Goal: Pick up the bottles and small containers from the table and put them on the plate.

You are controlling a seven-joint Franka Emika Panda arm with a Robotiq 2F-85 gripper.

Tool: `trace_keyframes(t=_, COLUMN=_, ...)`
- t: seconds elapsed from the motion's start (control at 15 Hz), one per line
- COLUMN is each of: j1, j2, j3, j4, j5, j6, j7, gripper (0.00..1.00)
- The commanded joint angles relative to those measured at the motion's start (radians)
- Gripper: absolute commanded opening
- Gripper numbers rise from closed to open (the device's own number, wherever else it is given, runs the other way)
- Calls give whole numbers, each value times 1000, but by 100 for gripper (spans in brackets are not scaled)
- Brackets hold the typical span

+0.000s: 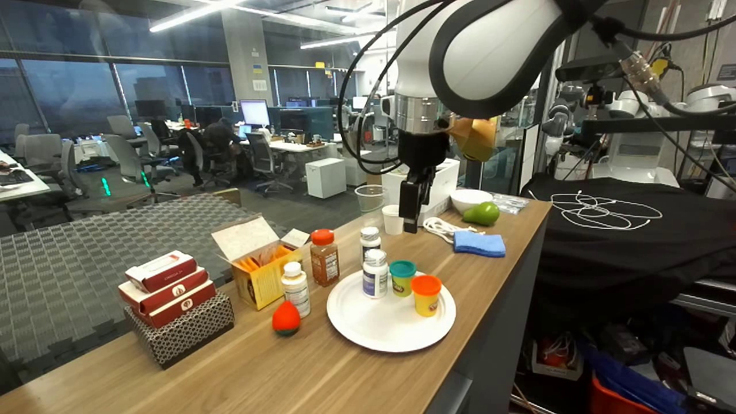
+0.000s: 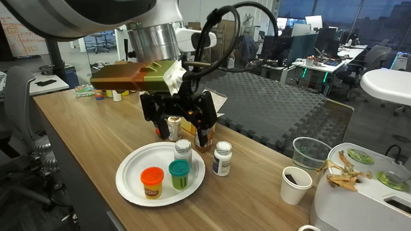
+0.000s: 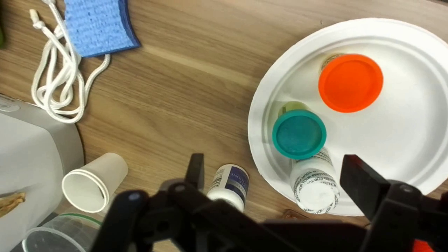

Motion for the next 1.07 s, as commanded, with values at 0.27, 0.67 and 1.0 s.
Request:
trace_keyframes(t=0.27, j1=-144, j2=219, j3=93, j4=276, j5=272, j6=-3, j7=-453, gripper=100)
trace_keyframes(t=0.67, j1=-155, j2=399, j3=90, j4=528, j5=291, j6=-148, j7=-409, gripper=100)
trace_keyframes(t=1.0, j1=-141, j2=505, j3=90, j4=693, j5=275, j6=-252, j7=-393, gripper=100)
